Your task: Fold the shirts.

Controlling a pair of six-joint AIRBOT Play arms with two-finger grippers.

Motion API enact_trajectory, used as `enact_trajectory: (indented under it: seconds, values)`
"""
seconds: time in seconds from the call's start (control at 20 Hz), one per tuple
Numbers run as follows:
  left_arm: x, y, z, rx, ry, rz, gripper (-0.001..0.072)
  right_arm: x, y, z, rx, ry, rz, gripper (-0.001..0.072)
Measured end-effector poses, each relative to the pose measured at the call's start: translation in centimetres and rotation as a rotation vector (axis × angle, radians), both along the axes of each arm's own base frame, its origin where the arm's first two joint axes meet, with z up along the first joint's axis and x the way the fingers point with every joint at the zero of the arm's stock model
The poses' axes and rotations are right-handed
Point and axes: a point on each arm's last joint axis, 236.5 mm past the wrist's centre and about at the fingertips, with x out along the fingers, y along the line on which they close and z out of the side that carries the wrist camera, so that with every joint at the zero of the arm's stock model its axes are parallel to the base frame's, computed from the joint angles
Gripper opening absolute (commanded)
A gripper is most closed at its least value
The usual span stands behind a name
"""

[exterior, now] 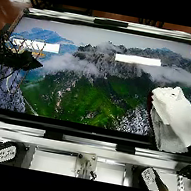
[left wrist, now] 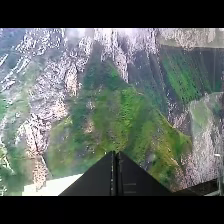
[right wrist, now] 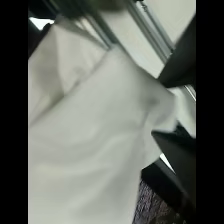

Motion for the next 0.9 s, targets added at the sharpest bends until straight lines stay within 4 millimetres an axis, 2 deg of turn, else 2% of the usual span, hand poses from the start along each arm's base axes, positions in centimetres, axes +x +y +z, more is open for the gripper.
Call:
enact_trajectory:
  seconds: [0.1, 0.15, 0.25, 0.4, 0.45, 0.55, 0.6, 0.65, 0.7, 0.8, 0.9]
  values:
    - [0.0, 0.0, 0.0, 0.000, 0.000, 0.000, 0.0035, -0.7, 1.3, -2.0, 0.047, 0.019, -0.002, 0.0630]
    - [0.0, -0.1, 0.0, 0.002, 0.000, -0.004, 0.0033, -0.5, 1.7, -2.2, 0.058, 0.006, 0.002, 0.0629]
    - [-0.4, 0.0, -0.3, 0.063, 0.006, -0.035, 0.0032, 0.8, 1.3, -1.2, 0.029, -0.047, 0.012, 0.0430]
    - [-1.1, 0.9, -1.0, 0.292, 0.045, -0.072, 0.0033, 5.9, 0.4, 4.3, -0.108, -0.227, 0.092, 0.0442]
    - [-1.1, 1.3, -0.9, 0.390, 0.050, -0.080, 0.0032, 8.4, 1.0, 6.7, -0.158, -0.310, 0.143, 0.0439]
    - [-1.2, 2.0, -0.6, 0.582, 0.068, -0.097, 0.0035, 13.1, 4.7, 10.7, -0.209, -0.459, 0.269, 0.0439]
    - [-1.4, 2.2, -0.7, 0.664, 0.086, -0.107, 0.0093, 14.9, 7.0, 11.6, -0.218, -0.500, 0.328, 0.0445]
    - [-1.7, 2.2, -0.9, 0.738, 0.110, -0.122, 0.0392, 16.3, 9.8, 11.9, -0.216, -0.517, 0.395, 0.0556]
    - [-2.0, 2.0, -1.3, 0.785, 0.140, -0.140, 0.0714, 17.3, 12.5, 11.5, -0.207, -0.509, 0.460, 0.0627]
    - [-3.1, 0.8, -2.4, 0.822, 0.199, -0.181, 0.0708, 18.3, 17.9, 9.4, -0.167, -0.452, 0.588, 0.0627]
    - [-4.2, -0.3, -3.5, 0.813, 0.240, -0.210, 0.0708, 18.1, 22.3, 6.7, -0.112, -0.366, 0.688, 0.0627]
